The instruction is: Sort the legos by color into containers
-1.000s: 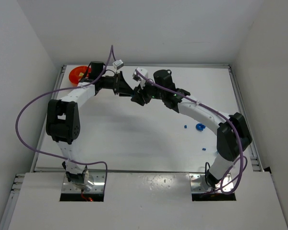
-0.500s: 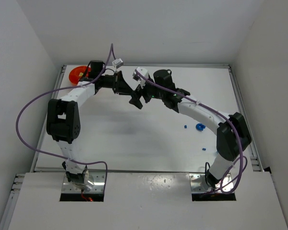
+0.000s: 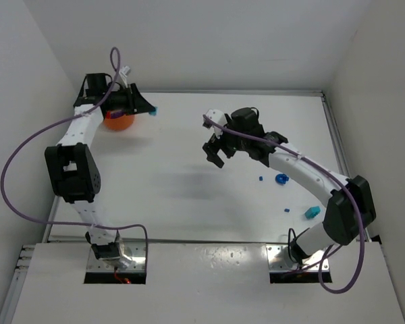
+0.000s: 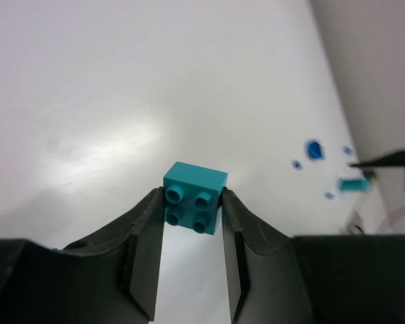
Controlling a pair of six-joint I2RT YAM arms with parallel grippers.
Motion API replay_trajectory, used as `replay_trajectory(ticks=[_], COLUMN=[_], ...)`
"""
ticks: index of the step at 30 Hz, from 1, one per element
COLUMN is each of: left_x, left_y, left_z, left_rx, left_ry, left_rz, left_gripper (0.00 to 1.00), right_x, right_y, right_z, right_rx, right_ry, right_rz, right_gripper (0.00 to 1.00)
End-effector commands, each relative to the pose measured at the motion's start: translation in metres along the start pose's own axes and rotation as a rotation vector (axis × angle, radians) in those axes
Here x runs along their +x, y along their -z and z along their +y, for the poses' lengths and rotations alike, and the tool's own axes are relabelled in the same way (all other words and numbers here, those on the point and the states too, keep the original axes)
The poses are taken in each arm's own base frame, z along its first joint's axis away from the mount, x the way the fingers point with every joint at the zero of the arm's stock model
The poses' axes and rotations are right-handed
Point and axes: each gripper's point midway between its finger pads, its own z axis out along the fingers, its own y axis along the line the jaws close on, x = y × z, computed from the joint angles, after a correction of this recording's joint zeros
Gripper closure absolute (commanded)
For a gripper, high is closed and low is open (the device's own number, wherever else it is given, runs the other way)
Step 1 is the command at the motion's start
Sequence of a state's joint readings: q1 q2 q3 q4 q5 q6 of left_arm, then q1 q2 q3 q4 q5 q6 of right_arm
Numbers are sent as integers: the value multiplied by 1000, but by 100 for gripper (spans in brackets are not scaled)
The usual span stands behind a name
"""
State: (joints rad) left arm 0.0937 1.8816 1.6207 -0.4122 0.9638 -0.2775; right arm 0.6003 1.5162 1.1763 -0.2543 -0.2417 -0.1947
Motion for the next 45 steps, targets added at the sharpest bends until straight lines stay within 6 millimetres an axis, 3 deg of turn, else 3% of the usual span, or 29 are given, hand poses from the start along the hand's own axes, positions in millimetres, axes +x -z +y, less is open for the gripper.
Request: replay_trajectory(ticks=[1, 3, 6, 9, 10, 18, 21, 30, 42, 43, 45], left_x=[-52, -64, -68, -69, -74, -89, -98, -93, -84, -84, -83], left_y=[57, 74, 99, 113, 124, 129, 128, 124, 131, 131, 133], left_z=[43, 57, 98, 117, 127, 175, 181, 217, 234, 234, 239], left_rx=[-376, -450, -504, -506, -524, -545, -547, -578, -587, -587, -585], left_ry=[-123, -125, -52, 8, 21, 22, -6, 1, 43, 43, 46], left_rz=[-168, -211, -240, -260, -284, -307, -318, -306, -305, -305, -309], left_gripper=[98, 99, 100, 100, 100, 100, 100, 100, 100, 98, 84], right_x=[47, 66, 88, 96, 93, 86, 80, 79, 84, 84, 88], right_y=[19, 31, 40, 43, 43, 39, 38, 37, 42, 42, 42], right_z=[1, -5, -17, -34, -36, -61, -65, -69, -78, -77, -81], right_rx=[-12, -9, 13, 43, 46, 63, 58, 53, 79, 80, 85], right_ry=[16, 4, -10, -68, -107, -178, -192, -203, -272, -281, -292], right_rz=[180, 260, 338, 388, 373, 334, 314, 320, 316, 316, 324], right_gripper=[0, 0, 0, 0, 0, 0, 0, 0, 0, 0, 0])
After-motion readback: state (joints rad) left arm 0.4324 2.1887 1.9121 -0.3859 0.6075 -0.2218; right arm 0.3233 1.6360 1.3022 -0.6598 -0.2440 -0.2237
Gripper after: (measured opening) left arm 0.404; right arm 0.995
